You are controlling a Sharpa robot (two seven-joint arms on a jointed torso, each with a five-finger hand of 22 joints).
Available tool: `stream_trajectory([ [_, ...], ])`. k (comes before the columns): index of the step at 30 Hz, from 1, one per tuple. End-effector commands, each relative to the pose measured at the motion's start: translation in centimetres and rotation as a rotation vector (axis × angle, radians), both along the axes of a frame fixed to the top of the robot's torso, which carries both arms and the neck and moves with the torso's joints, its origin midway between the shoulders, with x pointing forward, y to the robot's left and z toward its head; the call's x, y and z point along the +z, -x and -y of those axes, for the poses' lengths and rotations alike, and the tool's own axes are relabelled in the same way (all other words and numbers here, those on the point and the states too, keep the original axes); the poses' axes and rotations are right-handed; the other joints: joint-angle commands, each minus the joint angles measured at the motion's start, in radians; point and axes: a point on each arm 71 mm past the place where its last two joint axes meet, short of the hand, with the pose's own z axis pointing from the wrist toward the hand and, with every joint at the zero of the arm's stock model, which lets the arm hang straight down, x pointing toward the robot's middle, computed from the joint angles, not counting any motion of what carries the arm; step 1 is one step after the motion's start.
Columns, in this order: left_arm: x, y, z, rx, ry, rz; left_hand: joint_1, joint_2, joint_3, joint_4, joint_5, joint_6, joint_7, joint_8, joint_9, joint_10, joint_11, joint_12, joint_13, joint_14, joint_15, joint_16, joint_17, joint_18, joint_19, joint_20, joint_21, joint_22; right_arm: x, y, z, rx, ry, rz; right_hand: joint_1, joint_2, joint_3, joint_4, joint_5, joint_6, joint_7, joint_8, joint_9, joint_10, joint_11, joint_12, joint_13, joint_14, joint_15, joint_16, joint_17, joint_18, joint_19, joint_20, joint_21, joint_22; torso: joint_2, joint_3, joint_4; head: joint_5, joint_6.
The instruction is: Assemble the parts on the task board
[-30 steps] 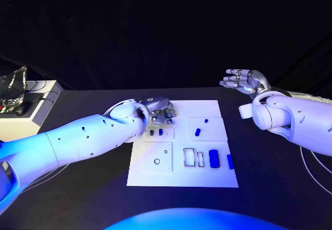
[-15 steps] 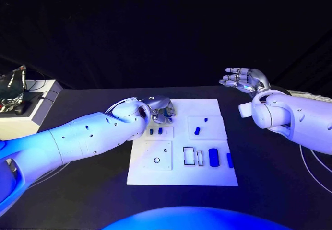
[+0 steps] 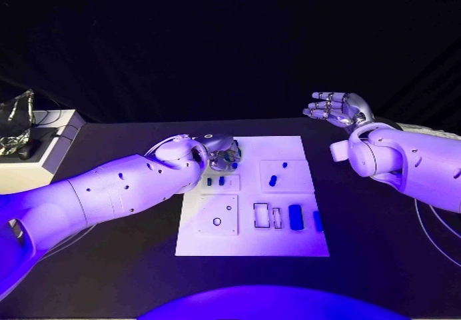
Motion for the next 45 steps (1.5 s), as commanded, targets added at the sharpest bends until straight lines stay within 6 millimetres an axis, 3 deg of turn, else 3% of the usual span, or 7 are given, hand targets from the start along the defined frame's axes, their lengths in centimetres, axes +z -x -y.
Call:
stream_trajectory([
  [1,-0.43,0.12,0.15,-0.01,-0.025,-0.024,-0.007,0.0,0.009,0.001,-0.004,-0.006,-0.003,-0.005,-0.001,0.006,0.001,-0.001,0.0,-0.002,0.005,0.006,-0.002,0.004,-0.006,0.0,0.007,0.021,0.17,0.03,-0.23,0.02,0.002,0.019,0.001,0.007,-0.003,0.0,0.006,0.007,0.063,-0.004,0.001,0.008,0.001,-0.003,0.0,0.008,0.001,-0.003,0.001,-0.004,0.006,0.0,-0.003,0.0,-0.001,-0.0001,0.0003,0.004,-0.003],
  [18,-0.82,0.26,-0.12,-0.019,-0.025,-0.053,-0.02,0.013,0.025,-0.002,-0.005,0.029,-0.007,-0.004,-0.001,0.055,-0.012,-0.006,0.0,0.006,-0.001,0.031,-0.003,0.005,-0.01,-0.002,0.032,0.02,0.19,0.03,-0.37,0.024,0.0,0.019,0.0,0.009,-0.002,0.0,0.008,0.012,0.063,-0.004,0.001,0.012,0.0,-0.003,0.0,0.01,0.0,-0.003,0.001,-0.004,0.006,0.0,-0.003,0.0,-0.001,-0.0004,0.0002,0.008,-0.006],
  [25,-0.94,0.41,0.02,-0.031,-0.019,-0.072,-0.028,0.015,0.05,-0.007,-0.006,0.039,-0.004,-0.005,-0.001,0.097,-0.012,-0.081,0.0,0.003,0.0,0.039,-0.006,0.008,-0.018,0.001,0.043,0.02,0.18,0.03,-0.44,0.026,0.0,0.019,0.0,0.01,-0.001,0.0,0.009,0.014,0.062,-0.004,0.001,0.013,0.0,-0.003,0.0,0.01,0.0,-0.003,0.001,-0.004,0.005,0.0,-0.003,0.0,-0.001,0.0002,-0.0001,0.009,-0.008],
  [36,-0.96,0.39,-0.36,-0.023,-0.014,-0.073,-0.033,0.015,0.054,-0.007,-0.006,0.053,0.0,-0.004,0.0,0.113,-0.008,-0.092,0.001,0.003,0.004,0.044,-0.007,0.011,-0.017,0.004,0.049,0.019,0.17,0.02,-0.41,0.025,0.0,0.018,0.0,0.01,0.0,0.0,0.009,0.017,0.062,-0.004,0.001,0.016,0.0,-0.003,0.0,0.013,0.0,-0.003,0.001,-0.004,0.008,0.0,-0.003,0.0,-0.001,0.0005,0.0001,0.006,-0.008],
  [40,-0.91,0.37,-0.44,-0.018,-0.009,-0.068,-0.031,0.024,0.051,-0.006,-0.007,0.069,0.003,-0.004,0.0,0.131,-0.012,-0.084,0.002,0.009,0.002,0.048,-0.006,0.012,-0.013,0.003,0.053,0.019,0.17,0.01,-0.41,0.025,0.0,0.018,0.0,0.01,0.0,0.0,0.009,0.017,0.062,-0.004,0.001,0.016,0.0,-0.003,0.0,0.013,0.0,-0.003,0.001,-0.004,0.008,0.0,-0.003,0.0,-0.001,0.0003,0.0001,0.006,-0.008],
  [45,-0.74,0.27,-0.54,-0.007,0.01,-0.049,-0.013,0.06,0.058,-0.016,-0.009,0.116,0.011,-0.003,0.002,0.181,-0.024,-0.067,0.003,0.04,-0.01,0.056,0.0,0.016,0.003,-0.004,0.069,0.021,0.17,0.0,-0.41,0.025,0.001,0.018,0.0,0.01,0.0,0.0,0.009,0.017,0.062,-0.004,0.001,0.016,0.0,-0.003,0.0,0.013,0.0,-0.003,0.001,-0.004,0.008,0.0,-0.003,0.0,-0.001,-0.0001,-0.0002,0.008,-0.006],
])
